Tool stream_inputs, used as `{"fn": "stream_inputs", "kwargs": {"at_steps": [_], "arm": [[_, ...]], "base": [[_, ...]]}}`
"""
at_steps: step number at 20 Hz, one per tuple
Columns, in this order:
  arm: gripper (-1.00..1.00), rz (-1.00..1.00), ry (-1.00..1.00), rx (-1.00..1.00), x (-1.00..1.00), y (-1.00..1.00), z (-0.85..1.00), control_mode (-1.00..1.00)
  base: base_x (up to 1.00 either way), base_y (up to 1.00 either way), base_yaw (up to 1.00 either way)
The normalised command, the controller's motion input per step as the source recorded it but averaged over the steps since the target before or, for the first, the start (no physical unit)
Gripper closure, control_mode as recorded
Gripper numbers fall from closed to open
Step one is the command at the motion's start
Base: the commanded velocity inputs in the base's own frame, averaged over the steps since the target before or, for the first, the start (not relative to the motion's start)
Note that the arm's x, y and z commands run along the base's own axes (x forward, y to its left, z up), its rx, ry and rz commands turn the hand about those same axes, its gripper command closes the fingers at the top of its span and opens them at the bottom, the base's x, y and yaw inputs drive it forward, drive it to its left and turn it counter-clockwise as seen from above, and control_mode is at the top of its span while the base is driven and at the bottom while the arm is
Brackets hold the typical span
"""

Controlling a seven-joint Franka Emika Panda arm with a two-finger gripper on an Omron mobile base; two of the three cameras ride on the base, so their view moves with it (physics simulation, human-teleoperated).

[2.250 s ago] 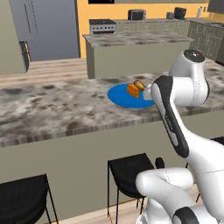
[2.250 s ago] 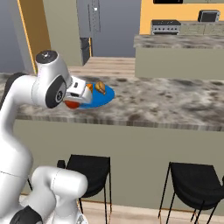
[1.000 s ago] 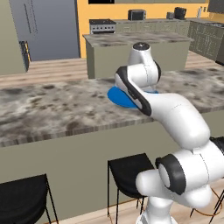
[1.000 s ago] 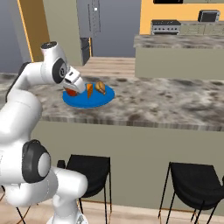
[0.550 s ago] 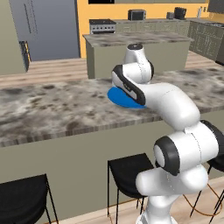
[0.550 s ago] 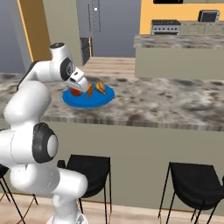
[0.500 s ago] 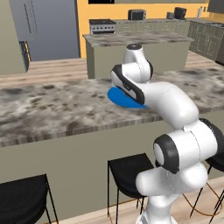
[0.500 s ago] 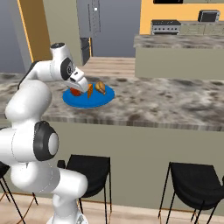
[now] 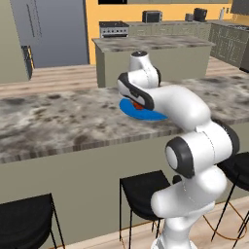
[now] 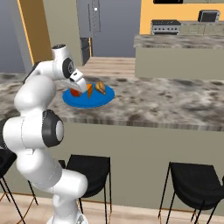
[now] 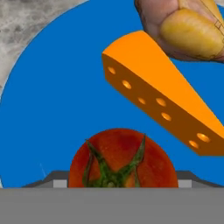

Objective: Take the cheese, chicken drumstick, and tomato from the fridge and place them on the plate on the dining counter to create an appetizer plate.

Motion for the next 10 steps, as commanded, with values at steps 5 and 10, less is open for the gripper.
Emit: {"fn": "stream_inputs", "kwargs": {"at_steps": [5, 10], "arm": [[-1.00, -0.10, 0.03, 0.00, 0.01, -0.01, -0.11, -1.00], [-1.00, -0.11, 0.01, 0.00, 0.00, 0.00, 0.00, -1.00]], "base": [[0.00, 0.00, 0.00], [0.00, 0.00, 0.00]]}}
